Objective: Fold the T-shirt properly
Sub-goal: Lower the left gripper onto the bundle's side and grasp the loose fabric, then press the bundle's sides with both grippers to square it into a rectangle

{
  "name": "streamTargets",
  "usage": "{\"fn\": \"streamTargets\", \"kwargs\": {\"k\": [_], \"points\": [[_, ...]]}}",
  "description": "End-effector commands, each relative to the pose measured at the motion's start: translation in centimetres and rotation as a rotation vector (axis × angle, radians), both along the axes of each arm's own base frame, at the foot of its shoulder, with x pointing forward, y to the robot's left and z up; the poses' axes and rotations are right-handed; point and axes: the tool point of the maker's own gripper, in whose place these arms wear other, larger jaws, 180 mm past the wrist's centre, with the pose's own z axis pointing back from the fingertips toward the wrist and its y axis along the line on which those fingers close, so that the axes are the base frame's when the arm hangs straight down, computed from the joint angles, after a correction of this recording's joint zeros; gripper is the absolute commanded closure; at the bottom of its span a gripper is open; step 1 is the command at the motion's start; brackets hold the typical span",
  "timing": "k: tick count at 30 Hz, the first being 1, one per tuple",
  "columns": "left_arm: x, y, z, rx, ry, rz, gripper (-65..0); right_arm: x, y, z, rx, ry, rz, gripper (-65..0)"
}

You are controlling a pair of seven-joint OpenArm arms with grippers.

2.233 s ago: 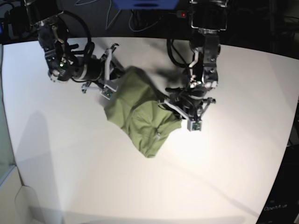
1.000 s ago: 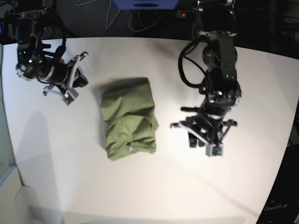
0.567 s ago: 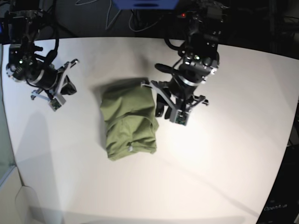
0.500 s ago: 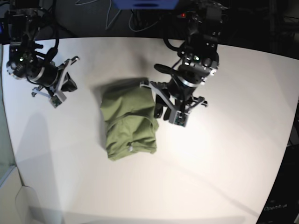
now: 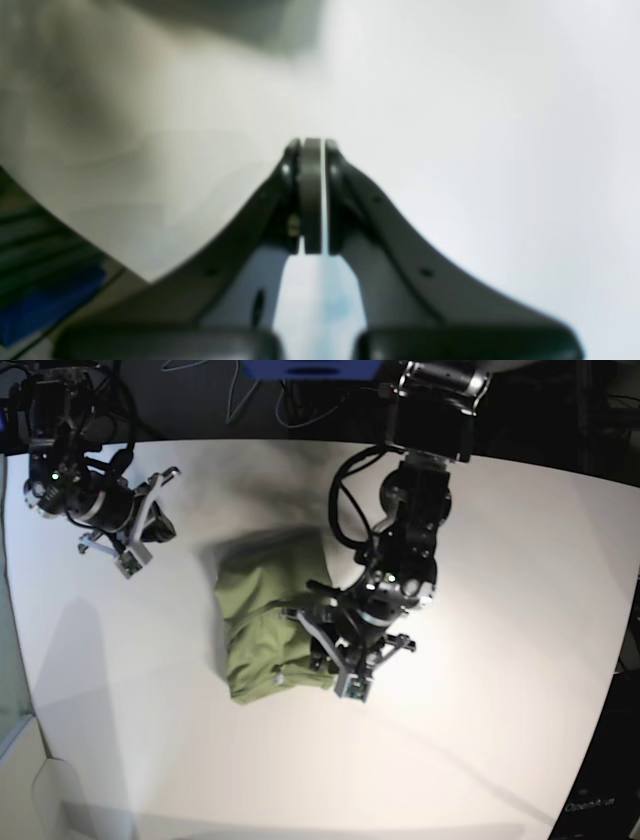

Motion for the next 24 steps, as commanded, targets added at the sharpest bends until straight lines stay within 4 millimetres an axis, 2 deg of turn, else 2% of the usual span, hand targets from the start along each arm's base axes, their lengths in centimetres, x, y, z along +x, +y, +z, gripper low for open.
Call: {"fn": "streamTargets", "kwargs": {"k": [1, 7, 11, 13, 16, 24], "points": [[1.3, -0.3, 1.8, -0.029, -0.068, 0.004, -14.1, 0.4, -0.4, 0.8, -0.002, -0.027, -0.003, 0.0], [1.8, -0.3, 1.7, -0.031, -0.086, 0.009, -14.1, 0.5, -0.6, 1.0, -0.003, -0.037, -0.004, 0.0], [2.0, 0.3, 0.1, -0.009, -0.046, 0.007, -14.1, 1.8, -0.6, 4.5, -0.026, -0.148, -0.007, 0.0], [2.1, 0.4, -0.8, -0.007, -0.039, 0.010, -14.1, 2.1, -0.4, 5.5, -0.047, -0.164, 0.002, 0.0], [2.2, 0.4, -1.8, -0.013, -0.038, 0.015, -14.1, 2.9, -0.4, 5.8, -0.061, -0.165, 0.002, 0.0], [2.2, 0.0, -3.6, -0.028, -0.029, 0.021, -14.1, 4.3, 1.9, 6.2, -0.015, -0.172, -0.007, 0.0]]}}
